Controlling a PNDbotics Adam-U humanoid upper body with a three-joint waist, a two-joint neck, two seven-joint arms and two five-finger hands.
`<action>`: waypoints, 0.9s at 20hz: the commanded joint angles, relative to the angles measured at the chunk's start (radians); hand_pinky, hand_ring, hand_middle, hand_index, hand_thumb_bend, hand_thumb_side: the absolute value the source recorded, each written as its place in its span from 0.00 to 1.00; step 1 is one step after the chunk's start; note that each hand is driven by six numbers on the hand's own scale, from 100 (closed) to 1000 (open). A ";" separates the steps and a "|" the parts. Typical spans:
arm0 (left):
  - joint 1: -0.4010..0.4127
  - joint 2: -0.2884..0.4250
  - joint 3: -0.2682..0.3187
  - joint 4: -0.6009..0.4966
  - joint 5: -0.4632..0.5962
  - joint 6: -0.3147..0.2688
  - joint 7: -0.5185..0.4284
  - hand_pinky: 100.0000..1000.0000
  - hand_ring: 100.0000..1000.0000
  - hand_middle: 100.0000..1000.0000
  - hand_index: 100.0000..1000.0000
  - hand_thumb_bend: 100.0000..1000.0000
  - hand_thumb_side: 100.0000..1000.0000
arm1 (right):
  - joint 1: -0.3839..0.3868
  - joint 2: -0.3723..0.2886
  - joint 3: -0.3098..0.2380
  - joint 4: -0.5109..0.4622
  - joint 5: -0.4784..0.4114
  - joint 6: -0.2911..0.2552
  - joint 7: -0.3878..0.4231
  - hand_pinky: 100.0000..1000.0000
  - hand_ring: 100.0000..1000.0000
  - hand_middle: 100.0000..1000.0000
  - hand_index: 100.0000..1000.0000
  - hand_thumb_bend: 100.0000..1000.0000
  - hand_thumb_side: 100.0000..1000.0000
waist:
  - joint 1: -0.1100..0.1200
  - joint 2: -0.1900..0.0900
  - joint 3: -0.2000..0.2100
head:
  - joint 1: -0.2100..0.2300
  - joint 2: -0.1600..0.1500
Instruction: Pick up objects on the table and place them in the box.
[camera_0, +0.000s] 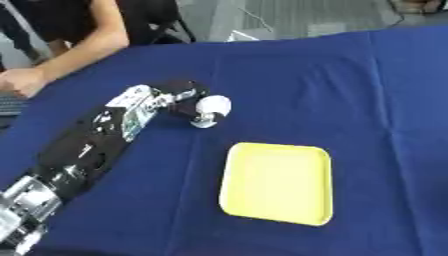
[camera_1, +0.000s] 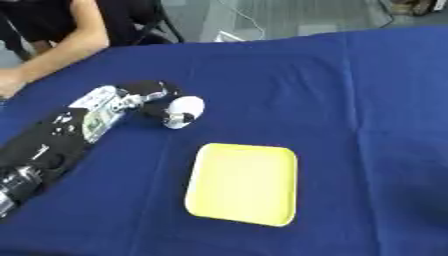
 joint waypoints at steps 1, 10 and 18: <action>-0.041 0.015 0.002 0.017 -0.052 -0.027 0.000 0.96 0.96 0.90 0.93 0.60 0.93 | -0.010 -0.022 -0.004 -0.012 -0.001 -0.001 0.002 0.64 0.65 0.85 0.96 0.00 0.85 | -0.008 -0.012 0.001 | 0.005 -0.002; -0.130 0.005 0.012 0.125 -0.180 -0.132 0.015 0.93 0.96 0.89 0.91 0.66 0.92 | -0.009 -0.025 -0.005 -0.012 0.001 -0.001 0.001 0.64 0.64 0.85 0.96 0.00 0.85 | -0.002 -0.011 0.002 | 0.003 0.002; -0.133 -0.012 0.024 0.170 -0.180 -0.149 0.007 0.96 0.95 0.89 0.90 0.61 0.98 | -0.011 -0.024 -0.006 -0.013 0.001 0.000 0.001 0.64 0.64 0.85 0.96 0.00 0.85 | -0.001 -0.008 0.000 | 0.001 0.003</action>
